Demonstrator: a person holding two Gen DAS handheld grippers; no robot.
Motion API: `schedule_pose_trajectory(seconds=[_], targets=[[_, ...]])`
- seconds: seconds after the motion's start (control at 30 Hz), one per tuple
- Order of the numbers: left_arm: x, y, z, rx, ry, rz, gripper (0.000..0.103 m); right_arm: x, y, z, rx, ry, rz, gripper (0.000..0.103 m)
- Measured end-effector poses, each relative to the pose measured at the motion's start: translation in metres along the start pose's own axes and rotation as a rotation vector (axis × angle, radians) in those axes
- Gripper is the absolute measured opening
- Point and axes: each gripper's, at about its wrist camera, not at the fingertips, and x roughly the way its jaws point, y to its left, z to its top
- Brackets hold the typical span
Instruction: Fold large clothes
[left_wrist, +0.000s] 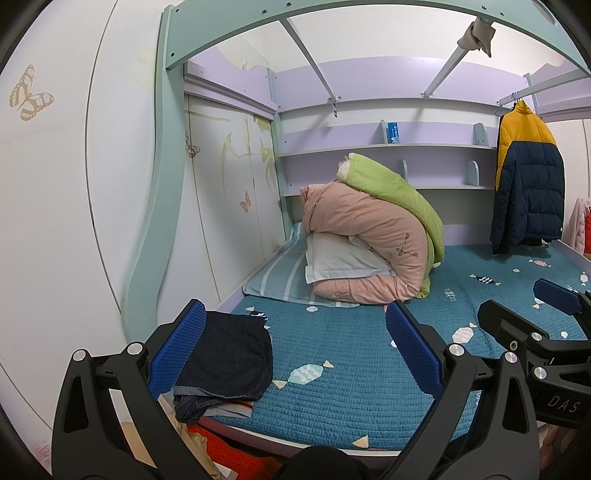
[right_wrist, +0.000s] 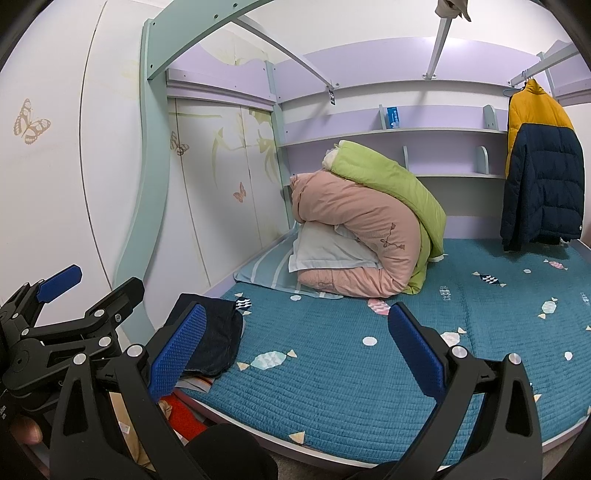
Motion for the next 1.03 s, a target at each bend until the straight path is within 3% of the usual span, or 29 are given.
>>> schedule_pose_trajectory(seconds=[0.5,0.8,1.03], targets=[[0.001,0.002,-0.003,0.003,0.005,-0.005,0.098,0.0,-0.001,-0.002,0.004,0.0,-0.013,0.095],[0.007,0.001,-0.009,0.015,0.011,-0.053,0.098,-0.009,-0.014,-0.003,0.017,-0.011,-0.06,0.095],[0.02,-0.023,-0.011,0.073,0.035,-0.108,0.098,-0.01,-0.044,-0.008,0.074,-0.01,-0.121,0.095]])
